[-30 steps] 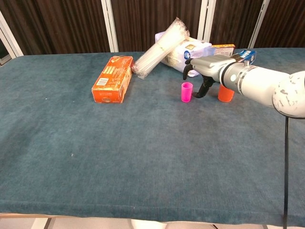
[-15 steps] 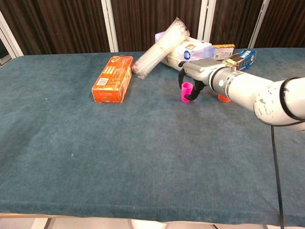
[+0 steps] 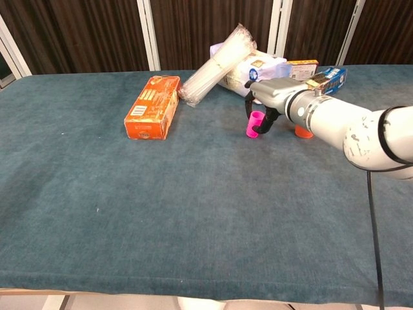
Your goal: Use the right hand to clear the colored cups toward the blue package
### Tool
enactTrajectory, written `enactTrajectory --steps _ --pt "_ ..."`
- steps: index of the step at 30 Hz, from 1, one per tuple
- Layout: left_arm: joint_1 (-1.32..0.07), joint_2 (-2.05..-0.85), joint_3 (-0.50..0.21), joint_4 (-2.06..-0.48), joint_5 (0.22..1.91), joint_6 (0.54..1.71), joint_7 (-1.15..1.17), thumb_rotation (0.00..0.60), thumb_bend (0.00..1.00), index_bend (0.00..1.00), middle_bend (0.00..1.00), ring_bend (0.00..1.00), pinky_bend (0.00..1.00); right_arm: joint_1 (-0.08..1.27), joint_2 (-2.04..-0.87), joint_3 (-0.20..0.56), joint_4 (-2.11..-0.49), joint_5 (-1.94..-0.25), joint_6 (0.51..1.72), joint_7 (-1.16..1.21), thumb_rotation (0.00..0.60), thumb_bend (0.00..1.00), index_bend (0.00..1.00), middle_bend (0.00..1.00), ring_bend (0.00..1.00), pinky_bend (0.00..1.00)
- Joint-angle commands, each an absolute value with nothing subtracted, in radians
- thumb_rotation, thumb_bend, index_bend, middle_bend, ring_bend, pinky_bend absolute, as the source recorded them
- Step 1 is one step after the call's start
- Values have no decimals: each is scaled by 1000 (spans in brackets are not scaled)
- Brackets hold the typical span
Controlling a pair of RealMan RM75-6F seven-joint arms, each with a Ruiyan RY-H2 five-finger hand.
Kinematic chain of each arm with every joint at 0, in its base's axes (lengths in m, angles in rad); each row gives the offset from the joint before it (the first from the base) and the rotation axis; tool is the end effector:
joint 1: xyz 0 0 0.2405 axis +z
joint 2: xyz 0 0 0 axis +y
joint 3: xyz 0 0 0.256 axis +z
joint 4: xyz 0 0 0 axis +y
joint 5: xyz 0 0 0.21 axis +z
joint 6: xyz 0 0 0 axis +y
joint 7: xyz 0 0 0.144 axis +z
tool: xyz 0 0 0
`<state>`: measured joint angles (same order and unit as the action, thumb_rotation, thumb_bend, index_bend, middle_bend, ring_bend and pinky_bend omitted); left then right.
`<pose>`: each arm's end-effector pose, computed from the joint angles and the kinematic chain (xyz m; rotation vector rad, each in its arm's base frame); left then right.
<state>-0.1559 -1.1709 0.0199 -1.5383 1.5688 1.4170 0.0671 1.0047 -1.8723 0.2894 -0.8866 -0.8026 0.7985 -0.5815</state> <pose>-0.3090 0.1879 0.1270 -1.5892 -0.8520 -0.8356 -0.1266 -0.4357 -0.0688 1.7666 -0.8133 0.6670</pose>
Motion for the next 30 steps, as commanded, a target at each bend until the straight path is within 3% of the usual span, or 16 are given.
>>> enactTrajectory --steps 1,8,17,24,30 --pt "-155 -1171 20 -1538 1570 1418 66 600 461 0 0 1 109 1001 -1866 294 -897 -806 809 -580 600 502 659 67 0 0" --pt "-155 -1171 21 -1538 1574 1420 67 600 460 0 0 1 109 990 -1821 310 -970 -818 844 -580 600 503 666 76 0 0" --pt "-156 -1174 26 -1541 1586 1420 73 600 461 0 0 1 109 905 -1579 288 -1314 -806 987 -704 600 502 666 76 0 0" --pt "-161 -1182 32 -1541 1596 1412 84 600 460 0 0 1 109 855 -1469 259 -1414 -731 1020 -765 600 502 666 76 0 0" --pt "-165 -1187 32 -1539 1595 1403 93 600 460 0 0 1 109 855 -1478 220 -1365 -697 980 -773 600 502 666 76 0 0"
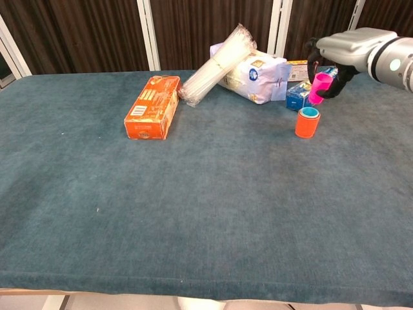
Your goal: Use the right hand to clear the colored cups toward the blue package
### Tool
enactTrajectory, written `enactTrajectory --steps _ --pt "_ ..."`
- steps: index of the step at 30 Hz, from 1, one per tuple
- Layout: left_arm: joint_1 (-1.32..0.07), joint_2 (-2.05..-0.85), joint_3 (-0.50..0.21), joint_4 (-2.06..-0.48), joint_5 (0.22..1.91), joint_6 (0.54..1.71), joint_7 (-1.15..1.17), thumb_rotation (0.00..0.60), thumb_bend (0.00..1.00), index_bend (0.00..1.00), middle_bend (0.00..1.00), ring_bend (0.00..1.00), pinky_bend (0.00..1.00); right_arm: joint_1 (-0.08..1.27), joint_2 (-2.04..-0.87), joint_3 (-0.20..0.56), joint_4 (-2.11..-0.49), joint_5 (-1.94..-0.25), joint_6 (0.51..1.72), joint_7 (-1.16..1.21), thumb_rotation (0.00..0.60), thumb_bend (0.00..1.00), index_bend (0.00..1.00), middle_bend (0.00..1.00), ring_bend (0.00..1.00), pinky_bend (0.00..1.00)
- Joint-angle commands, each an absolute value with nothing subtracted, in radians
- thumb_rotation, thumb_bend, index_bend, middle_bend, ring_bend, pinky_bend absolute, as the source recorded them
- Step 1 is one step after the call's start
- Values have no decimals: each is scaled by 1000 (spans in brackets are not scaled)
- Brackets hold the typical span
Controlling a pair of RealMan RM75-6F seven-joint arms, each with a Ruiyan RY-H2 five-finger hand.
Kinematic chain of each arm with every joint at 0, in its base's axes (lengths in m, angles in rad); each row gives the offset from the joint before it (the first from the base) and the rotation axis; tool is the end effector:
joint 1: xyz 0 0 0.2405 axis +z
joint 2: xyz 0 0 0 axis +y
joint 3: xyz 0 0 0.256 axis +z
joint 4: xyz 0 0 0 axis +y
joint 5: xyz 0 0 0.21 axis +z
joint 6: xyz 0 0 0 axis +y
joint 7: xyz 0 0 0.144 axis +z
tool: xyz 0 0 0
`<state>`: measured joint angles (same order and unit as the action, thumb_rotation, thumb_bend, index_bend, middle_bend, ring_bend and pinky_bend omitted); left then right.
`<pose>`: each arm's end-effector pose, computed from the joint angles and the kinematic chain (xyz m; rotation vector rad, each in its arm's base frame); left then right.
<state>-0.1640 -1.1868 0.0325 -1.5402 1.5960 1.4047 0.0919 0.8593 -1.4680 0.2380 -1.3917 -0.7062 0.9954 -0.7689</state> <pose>-0.3036 0.1864 0.1168 -1.6374 -0.8420 -0.8343 -0.1691 -0.4094 0.0412 1.6642 -0.7205 0.5658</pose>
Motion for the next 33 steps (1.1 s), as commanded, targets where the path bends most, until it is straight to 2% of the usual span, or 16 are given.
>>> enactTrajectory --steps 1,9,33 --pt "-165 -1188 32 -1538 1593 1402 93 600 460 0 0 1 109 855 -1484 216 -1354 -697 975 -769 600 502 666 76 0 0" --pt "-167 -1186 28 -1536 1586 1400 88 600 461 0 0 1 110 865 -1528 210 -1281 -711 945 -724 600 503 663 76 0 0" --pt "-163 -1183 24 -1536 1580 1409 86 600 461 0 0 2 110 883 -1581 214 -1207 -747 914 -653 600 502 651 76 0 0"
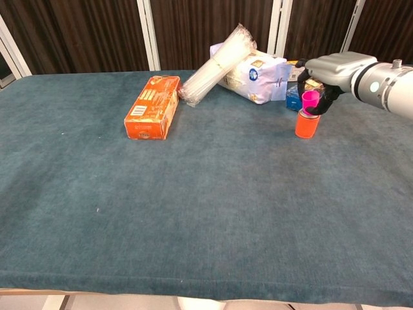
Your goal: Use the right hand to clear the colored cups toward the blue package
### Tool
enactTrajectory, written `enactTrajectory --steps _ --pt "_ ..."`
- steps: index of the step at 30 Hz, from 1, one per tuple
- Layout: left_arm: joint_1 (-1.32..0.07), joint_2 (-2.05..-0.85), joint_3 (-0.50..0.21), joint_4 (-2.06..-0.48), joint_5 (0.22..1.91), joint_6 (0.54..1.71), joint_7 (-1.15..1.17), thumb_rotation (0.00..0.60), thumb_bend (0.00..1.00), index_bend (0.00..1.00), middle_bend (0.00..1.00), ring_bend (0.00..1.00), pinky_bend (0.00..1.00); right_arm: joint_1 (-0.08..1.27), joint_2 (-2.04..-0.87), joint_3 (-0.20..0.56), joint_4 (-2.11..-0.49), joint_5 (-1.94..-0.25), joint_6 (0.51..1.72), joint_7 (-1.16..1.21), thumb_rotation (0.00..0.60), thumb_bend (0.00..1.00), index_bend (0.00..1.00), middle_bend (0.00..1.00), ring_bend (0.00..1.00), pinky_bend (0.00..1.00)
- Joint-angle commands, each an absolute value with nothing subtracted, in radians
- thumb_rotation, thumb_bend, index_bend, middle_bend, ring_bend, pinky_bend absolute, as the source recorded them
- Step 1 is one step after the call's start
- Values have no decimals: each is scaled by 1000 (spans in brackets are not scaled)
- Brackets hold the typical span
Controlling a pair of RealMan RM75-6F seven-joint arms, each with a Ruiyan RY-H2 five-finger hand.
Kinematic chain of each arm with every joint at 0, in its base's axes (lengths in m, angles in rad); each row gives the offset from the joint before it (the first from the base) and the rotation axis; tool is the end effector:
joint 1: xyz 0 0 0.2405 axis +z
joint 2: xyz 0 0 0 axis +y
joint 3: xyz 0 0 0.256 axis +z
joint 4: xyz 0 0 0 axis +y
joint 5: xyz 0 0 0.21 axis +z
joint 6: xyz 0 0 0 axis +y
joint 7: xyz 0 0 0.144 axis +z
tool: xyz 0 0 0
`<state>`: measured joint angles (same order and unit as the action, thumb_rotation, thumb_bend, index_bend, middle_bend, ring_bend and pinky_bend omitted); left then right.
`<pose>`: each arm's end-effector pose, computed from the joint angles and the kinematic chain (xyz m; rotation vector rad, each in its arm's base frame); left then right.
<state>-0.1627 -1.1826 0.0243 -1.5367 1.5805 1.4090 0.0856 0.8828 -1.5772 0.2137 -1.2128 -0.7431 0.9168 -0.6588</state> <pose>-0.3061 0.1885 0.1210 -1.6148 -0.8417 -0.8325 -0.1787 -0.4196 0.0105 1.6923 -0.7715 0.5763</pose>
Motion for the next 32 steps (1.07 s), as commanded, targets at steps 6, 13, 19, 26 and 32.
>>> enactTrajectory --steps 6,13,19,26,32 --pt "-163 -1183 24 -1535 1580 1409 84 600 461 0 0 2 110 876 -1572 204 -1209 -735 897 -652 600 502 325 60 0 0" --pt "-163 -1184 26 -1536 1585 1409 85 600 460 0 0 2 110 826 -1482 192 -1322 -790 927 -589 600 494 0 0 0 0" --pt "-155 -1177 26 -1538 1589 1429 78 600 460 0 0 2 110 549 -1239 50 -1664 -1142 1269 -379 600 392 0 0 0 0" --pt "-145 -1186 13 -1531 1598 1470 68 600 462 0 0 0 109 240 -1145 -162 -1664 -1348 1552 -258 600 332 0 0 0 0" --pt "-142 -1191 10 -1529 1597 1476 81 600 461 0 0 0 109 213 -1141 -124 -1630 -1408 1585 -193 600 328 0 0 0 0"
